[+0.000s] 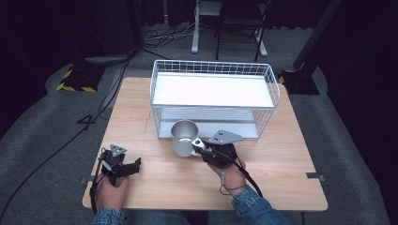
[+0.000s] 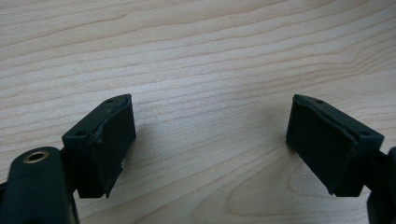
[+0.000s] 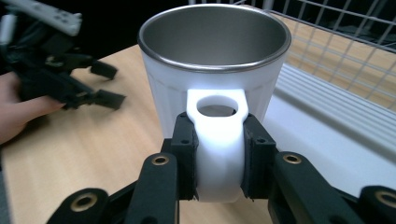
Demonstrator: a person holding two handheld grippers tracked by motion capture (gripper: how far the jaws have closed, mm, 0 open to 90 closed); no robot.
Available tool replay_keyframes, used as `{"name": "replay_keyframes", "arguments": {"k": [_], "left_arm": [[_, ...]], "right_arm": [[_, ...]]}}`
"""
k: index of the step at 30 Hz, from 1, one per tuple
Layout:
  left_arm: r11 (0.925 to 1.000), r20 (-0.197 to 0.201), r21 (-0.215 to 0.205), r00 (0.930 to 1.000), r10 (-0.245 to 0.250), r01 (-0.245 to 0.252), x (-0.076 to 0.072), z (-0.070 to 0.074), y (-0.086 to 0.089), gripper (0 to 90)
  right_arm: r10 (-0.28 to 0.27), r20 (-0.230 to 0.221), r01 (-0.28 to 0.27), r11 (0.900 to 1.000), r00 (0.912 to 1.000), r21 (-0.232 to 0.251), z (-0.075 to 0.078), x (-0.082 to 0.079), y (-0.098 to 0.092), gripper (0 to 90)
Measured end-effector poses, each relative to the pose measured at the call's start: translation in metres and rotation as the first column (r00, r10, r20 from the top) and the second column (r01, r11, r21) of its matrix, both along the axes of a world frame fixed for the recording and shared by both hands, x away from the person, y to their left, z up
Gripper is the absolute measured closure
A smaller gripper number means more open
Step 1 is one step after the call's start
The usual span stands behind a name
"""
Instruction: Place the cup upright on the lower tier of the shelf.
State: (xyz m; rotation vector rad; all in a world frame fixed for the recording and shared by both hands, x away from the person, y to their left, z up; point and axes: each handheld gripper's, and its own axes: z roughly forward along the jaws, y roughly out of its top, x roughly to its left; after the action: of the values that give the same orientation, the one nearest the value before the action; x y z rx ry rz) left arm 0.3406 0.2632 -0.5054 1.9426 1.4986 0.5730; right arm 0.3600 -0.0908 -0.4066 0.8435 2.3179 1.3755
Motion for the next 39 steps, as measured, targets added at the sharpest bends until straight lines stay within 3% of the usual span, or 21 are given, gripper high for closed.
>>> {"name": "replay_keyframes", "arguments": {"k": [9,17,22,28,39], "left_arm": [[1.0000,0.000,0.000,1.0000,0.000,0.000,0.000,0.000,0.000,16.1],[1.0000,0.000,0.001,1.0000,0.000,0.000,0.000,0.000,0.000,16.1],[1.0000,0.000,-0.001,1.0000,0.001,-0.001,0.000,0.000,0.000,16.2],[1.0000,0.000,0.000,1.0000,0.002,-0.002,0.000,0.000,0.000,16.1],[1.0000,0.003,0.003,1.0000,0.000,0.000,0.000,0.000,0.000,16.1]], "right_arm": [[-0.084,0.024,0.084,0.996,0.9962,-0.002,-0.007,0.031,0.004,71.5],[-0.169,0.003,0.169,0.985,0.9855,0.016,-0.017,0.057,0.005,71.5],[-0.203,0.033,0.202,0.979,0.9786,0.014,-0.022,0.067,0.006,71.5],[-0.228,0.034,0.228,0.974,0.9730,0.008,-0.031,0.078,0.008,71.4],[-0.242,0.037,0.241,0.970,0.9697,0.017,-0.038,0.084,0.009,71.2]]}}
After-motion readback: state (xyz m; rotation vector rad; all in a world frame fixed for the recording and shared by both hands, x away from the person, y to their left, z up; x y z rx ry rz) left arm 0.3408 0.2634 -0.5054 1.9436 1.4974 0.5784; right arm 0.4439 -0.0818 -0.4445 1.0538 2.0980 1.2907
